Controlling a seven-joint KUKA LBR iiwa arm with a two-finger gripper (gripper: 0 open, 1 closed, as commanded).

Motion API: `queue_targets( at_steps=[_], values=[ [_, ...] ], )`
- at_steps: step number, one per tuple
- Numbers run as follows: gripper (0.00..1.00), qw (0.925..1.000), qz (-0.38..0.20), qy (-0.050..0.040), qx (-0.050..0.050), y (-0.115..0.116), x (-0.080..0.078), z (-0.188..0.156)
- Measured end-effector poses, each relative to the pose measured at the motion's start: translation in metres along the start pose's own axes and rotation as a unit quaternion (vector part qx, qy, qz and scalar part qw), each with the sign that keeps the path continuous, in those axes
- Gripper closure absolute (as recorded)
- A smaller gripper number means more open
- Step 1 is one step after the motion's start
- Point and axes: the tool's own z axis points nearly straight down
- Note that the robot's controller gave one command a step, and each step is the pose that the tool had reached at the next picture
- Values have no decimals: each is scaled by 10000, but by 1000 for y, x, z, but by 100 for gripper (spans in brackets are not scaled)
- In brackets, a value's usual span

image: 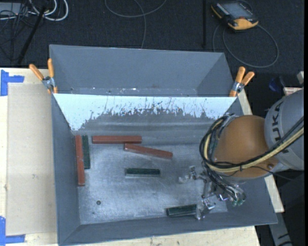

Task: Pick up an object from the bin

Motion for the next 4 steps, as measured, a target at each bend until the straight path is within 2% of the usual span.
queue_targets(
  at_steps=[1, 3, 4],
  values=[
    [100, 9945, -1047, 32, 14, 29, -12, 27],
    [100, 9946, -1034, 45, 1, 29, -10, 23],
    [100, 9946, -1039, 65, -26, 31, -9, 7]
  ],
)
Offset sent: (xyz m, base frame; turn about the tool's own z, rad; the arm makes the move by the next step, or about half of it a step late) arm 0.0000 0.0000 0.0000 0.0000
